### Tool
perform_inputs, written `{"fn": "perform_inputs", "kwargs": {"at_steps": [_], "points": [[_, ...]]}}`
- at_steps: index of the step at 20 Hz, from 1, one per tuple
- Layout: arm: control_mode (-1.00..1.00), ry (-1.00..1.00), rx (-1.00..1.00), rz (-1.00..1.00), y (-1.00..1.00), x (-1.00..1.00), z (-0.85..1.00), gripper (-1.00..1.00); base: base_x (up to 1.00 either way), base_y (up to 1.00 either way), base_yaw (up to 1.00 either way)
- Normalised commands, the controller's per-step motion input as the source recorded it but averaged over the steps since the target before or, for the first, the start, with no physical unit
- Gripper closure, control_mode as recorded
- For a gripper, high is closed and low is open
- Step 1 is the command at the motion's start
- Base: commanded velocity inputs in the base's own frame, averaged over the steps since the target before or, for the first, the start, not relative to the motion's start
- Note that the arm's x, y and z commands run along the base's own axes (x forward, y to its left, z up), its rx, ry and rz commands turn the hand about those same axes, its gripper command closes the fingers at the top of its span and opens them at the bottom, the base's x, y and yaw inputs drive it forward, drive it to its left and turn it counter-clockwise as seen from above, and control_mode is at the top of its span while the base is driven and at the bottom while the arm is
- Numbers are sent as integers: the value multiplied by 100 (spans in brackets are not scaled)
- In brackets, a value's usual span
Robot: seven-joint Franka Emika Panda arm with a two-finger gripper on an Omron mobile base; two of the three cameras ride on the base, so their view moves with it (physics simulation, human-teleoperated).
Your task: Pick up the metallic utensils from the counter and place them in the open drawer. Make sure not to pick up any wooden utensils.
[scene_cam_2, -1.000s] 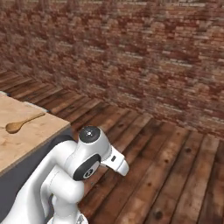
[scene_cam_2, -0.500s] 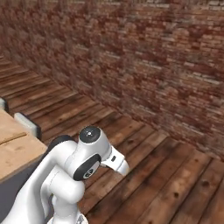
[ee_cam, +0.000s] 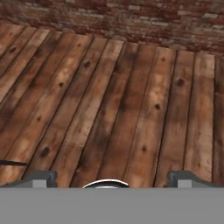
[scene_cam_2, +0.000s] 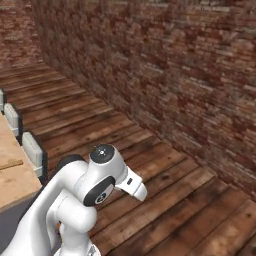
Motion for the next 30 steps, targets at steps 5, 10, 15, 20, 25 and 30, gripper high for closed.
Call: {"fn": "perform_inputs", "kwargs": {"at_steps": [5,10,15,20,25,30], "points": [[100,0,0,0,0,0,0,-100,100,-18,49],[100,0,0,0,0,0,0,-100,100,-95,25],[100,0,0,0,0,0,0,-100,100,-76,28],[100,0,0,0,0,0,0,-100,100,-51,36],[100,0,0,0,0,0,0,-100,100,-27,55],[100,0,0,0,0,0,0,-100,100,-11,69]]}}
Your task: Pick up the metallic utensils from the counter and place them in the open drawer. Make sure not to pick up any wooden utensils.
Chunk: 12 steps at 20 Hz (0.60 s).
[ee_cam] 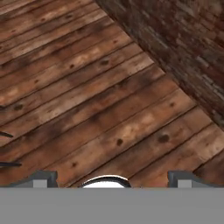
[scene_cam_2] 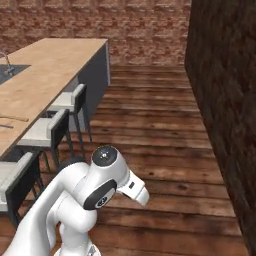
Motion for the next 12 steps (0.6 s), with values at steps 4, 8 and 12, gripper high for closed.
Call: {"fn": "perform_inputs", "kwargs": {"at_steps": [4,8,12], "points": [[100,0,0,0,0,0,0,-100,100,-10,69],[100,0,0,0,0,0,0,-100,92,-24,64],[100,0,0,0,0,0,0,-100,81,-64,49]]}}
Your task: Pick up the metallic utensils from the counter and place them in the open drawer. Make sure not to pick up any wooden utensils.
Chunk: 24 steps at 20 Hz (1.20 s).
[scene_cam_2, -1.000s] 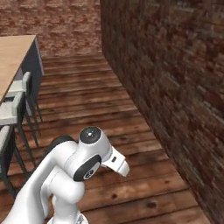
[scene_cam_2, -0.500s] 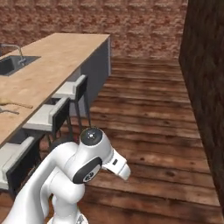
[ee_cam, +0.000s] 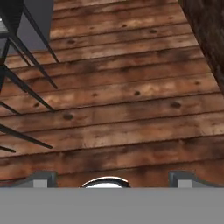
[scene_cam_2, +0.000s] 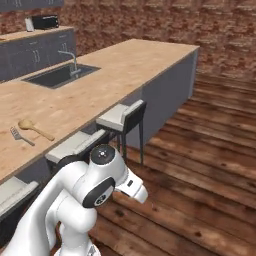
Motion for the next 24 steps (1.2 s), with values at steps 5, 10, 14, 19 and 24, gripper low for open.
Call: {"fn": "perform_inputs", "kwargs": {"at_steps": [5,10,14,19,24], "points": [[100,0,0,0,0,0,0,-100,70,-43,60],[100,0,0,0,0,0,0,-100,18,-10,77],[100,0,0,0,0,0,0,-100,0,0,84],[100,0,0,0,0,0,0,-100,7,0,76],[100,0,0,0,0,0,0,-100,29,0,59]]}}
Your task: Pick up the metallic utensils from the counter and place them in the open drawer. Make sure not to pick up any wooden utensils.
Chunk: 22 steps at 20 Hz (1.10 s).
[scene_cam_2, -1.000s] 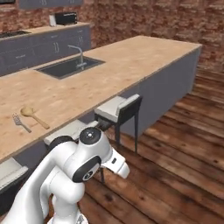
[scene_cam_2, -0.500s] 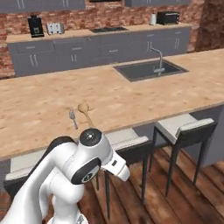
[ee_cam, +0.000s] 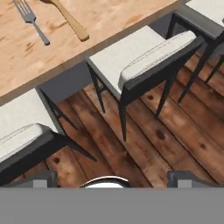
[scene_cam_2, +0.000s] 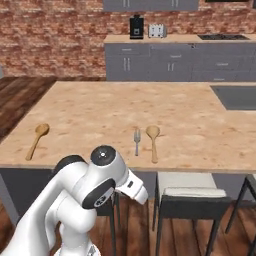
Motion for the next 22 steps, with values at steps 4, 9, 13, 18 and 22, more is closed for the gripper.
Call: {"fn": "perform_inputs", "kwargs": {"at_steps": [4,9,13,18,22], "points": [[100,0,0,0,0,0,0,-100,70,0,33],[100,0,0,0,0,0,0,-100,99,3,14],[100,0,0,0,0,0,0,-100,95,-14,13],[-100,2,2,13,-9,100,11,-100,0,0,0],[-100,0,0,17,0,100,44,-100,0,0,0]]}}
